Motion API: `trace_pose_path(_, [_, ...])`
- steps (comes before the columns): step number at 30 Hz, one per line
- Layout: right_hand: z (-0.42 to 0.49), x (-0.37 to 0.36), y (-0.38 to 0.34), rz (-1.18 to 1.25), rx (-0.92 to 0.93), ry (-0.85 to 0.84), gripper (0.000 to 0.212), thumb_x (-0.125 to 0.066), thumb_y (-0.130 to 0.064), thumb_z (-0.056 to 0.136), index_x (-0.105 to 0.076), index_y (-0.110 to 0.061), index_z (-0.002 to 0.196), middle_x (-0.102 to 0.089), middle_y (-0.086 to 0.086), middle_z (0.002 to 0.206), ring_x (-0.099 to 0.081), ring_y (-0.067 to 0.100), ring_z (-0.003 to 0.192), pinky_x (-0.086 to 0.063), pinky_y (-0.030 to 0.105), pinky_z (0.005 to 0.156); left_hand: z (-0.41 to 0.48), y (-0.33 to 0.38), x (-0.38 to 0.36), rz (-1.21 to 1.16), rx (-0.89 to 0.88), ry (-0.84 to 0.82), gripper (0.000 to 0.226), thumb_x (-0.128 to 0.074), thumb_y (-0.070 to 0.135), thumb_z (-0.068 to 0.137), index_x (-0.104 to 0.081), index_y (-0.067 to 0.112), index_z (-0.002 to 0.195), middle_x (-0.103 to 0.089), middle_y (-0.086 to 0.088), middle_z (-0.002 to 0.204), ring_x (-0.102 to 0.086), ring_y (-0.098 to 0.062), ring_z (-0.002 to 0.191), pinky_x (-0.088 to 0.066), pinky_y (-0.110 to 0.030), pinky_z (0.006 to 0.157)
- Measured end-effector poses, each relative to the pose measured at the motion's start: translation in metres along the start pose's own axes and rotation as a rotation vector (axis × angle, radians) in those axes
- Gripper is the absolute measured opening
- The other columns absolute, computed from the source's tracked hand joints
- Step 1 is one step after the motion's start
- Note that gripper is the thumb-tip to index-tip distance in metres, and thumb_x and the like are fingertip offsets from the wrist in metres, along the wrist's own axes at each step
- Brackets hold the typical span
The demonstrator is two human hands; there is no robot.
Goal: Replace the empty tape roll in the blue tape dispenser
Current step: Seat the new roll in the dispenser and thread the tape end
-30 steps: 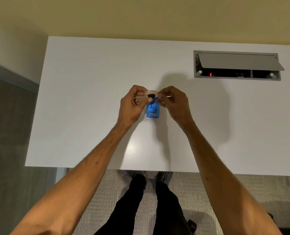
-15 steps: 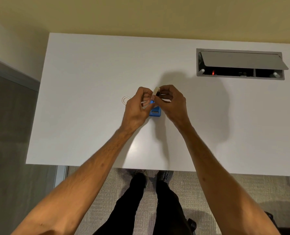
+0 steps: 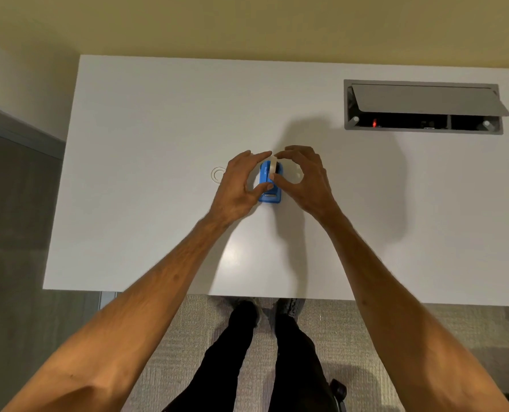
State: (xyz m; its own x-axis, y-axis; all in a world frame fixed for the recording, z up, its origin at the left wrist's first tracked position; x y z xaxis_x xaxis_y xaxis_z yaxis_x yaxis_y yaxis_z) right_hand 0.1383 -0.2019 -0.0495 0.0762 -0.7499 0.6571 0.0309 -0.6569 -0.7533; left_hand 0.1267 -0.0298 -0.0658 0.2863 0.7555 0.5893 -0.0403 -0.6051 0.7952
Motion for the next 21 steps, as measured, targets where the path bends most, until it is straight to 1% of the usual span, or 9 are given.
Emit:
trace_pose_path(3, [-0.0017,-0.0021,0.0002,0.004,-0.018,-0.028,0.042,-0.084,-0.040,0.091,-0.072,-0.026,0.128,-0.064,0.000,0.142,-0.060,0.021,0.130,-0.054,0.049,0.105,0.0036,-0.0033,-0.0044,-0.004,0.019,-0.007,0.061,-0.075,0.036,0.103,-0.054,0.023,0.160,-0.057,0.002,0.162,-0.041,-0.026,0.157,-0.034,-0.043,0.129])
trace_pose_path(5, [-0.0024,-0.0032,-0.0002,0.008,-0.027,-0.042,0.043,-0.084,-0.037,0.091,-0.072,-0.024,0.130,-0.063,0.001,0.143,-0.059,0.022,0.131,-0.053,0.052,0.106,0.0048,-0.0028,-0.0044,-0.003,0.007,0.004,0.059,-0.073,0.040,0.104,-0.056,0.023,0.158,-0.060,0.002,0.158,-0.047,-0.025,0.151,-0.037,-0.042,0.127])
trace_pose_path(9, [-0.0014,-0.0028,0.0003,0.006,-0.043,-0.053,0.044,-0.084,-0.037,0.092,-0.073,-0.021,0.131,-0.064,0.002,0.142,-0.059,0.022,0.130,-0.053,0.047,0.107,0.0061,-0.0021,-0.0033,0.014,0.006,0.007,0.058,-0.070,0.044,0.104,-0.057,0.024,0.157,-0.062,0.002,0.156,-0.051,-0.024,0.147,-0.037,-0.034,0.122])
trace_pose_path(12, [-0.0011,-0.0046,0.0017,-0.005,-0.051,-0.067,0.042,-0.083,-0.036,0.093,-0.073,-0.021,0.130,-0.064,0.002,0.142,-0.058,0.022,0.131,-0.052,0.046,0.108,0.0064,-0.0017,-0.0033,0.019,0.019,0.003,0.056,-0.069,0.045,0.105,-0.058,0.024,0.156,-0.063,0.001,0.155,-0.052,-0.023,0.146,-0.037,-0.031,0.120])
trace_pose_path(17, [0.0007,-0.0074,0.0026,0.020,-0.076,-0.093,0.043,-0.082,-0.036,0.094,-0.072,-0.019,0.132,-0.064,0.004,0.142,-0.058,0.022,0.132,-0.051,0.046,0.111,0.0056,-0.0021,-0.0036,0.024,0.039,0.003,0.053,-0.067,0.045,0.107,-0.059,0.024,0.155,-0.064,0.001,0.154,-0.055,-0.022,0.145,-0.043,-0.038,0.122])
trace_pose_path(21, [0.0023,-0.0070,0.0017,0.003,-0.073,-0.107,0.044,-0.083,-0.035,0.094,-0.072,-0.016,0.132,-0.064,0.006,0.141,-0.059,0.023,0.131,-0.052,0.044,0.110,0.0076,-0.0009,-0.0027,0.039,0.027,0.018,0.050,-0.067,0.046,0.106,-0.062,0.024,0.151,-0.065,0.001,0.151,-0.057,-0.022,0.142,-0.047,-0.043,0.122])
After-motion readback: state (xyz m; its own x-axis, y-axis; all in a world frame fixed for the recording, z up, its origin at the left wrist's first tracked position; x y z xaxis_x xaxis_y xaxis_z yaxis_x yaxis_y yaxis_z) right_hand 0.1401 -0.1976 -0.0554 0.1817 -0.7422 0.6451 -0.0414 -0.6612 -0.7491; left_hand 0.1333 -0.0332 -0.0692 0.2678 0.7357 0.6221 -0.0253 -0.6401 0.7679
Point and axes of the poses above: each hand's wrist, its own z-axis towards the middle knuckle, its own x-axis out of the back of the hand, y = z × x, the point moved 10 cm from there along z, towards the middle knuckle
